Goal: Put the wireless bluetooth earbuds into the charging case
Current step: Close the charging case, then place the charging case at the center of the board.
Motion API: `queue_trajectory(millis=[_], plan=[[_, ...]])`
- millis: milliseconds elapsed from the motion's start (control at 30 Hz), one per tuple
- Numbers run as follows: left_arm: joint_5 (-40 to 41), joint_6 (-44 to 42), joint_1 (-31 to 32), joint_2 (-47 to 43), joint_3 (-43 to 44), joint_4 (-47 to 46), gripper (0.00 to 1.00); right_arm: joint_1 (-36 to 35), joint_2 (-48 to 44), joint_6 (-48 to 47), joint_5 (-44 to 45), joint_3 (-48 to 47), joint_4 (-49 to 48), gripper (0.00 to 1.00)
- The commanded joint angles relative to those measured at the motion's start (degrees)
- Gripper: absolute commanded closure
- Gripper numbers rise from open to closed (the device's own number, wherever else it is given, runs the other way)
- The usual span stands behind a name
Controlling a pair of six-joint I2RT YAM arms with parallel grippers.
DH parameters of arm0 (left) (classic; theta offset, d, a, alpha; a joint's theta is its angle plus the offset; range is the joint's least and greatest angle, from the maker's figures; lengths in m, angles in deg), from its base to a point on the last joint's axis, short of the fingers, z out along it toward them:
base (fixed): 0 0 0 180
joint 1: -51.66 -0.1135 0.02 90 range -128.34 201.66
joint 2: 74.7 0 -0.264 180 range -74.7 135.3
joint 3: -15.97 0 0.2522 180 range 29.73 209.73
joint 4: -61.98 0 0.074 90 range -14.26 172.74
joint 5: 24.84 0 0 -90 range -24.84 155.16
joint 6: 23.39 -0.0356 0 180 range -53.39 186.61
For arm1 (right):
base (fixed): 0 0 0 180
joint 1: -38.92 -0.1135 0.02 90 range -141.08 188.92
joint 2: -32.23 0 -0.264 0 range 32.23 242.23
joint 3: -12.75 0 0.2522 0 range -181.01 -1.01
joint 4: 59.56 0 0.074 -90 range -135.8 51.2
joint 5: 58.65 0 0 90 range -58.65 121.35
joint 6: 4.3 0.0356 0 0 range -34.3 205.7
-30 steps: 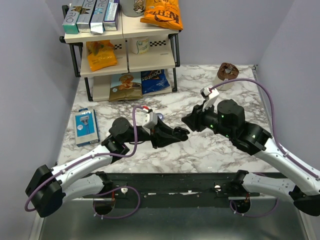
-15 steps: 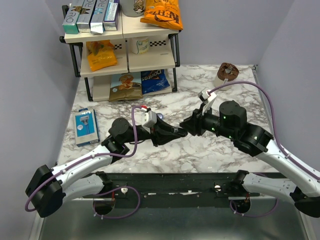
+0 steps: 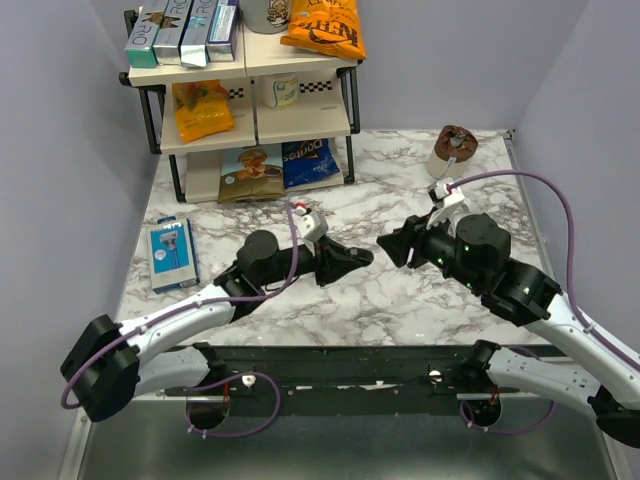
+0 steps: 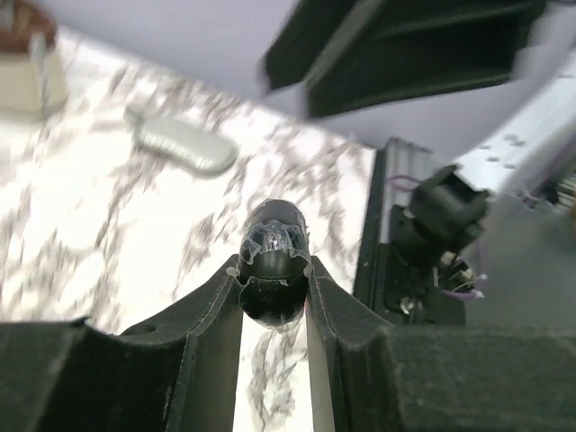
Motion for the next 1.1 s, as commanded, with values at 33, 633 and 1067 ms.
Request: queue_trajectory(millis=[33, 633, 1067], plan=[[13.76, 11.53, -0.51, 13.6, 7.1, 12.66, 1.0, 0.83, -1.31, 5.28, 11.04, 5.62, -2.2, 0.43], [18.06, 17.7, -4.29, 49.4, 31.21, 23.91, 1.0, 1.09, -6.59, 3.0, 8.58, 9.59, -2.47, 0.41], [19.74, 14.88, -5.43, 50.02, 29.81, 28.05, 0.42, 1.09, -7.38, 2.91, 8.76, 10.73, -2.56, 0.41]])
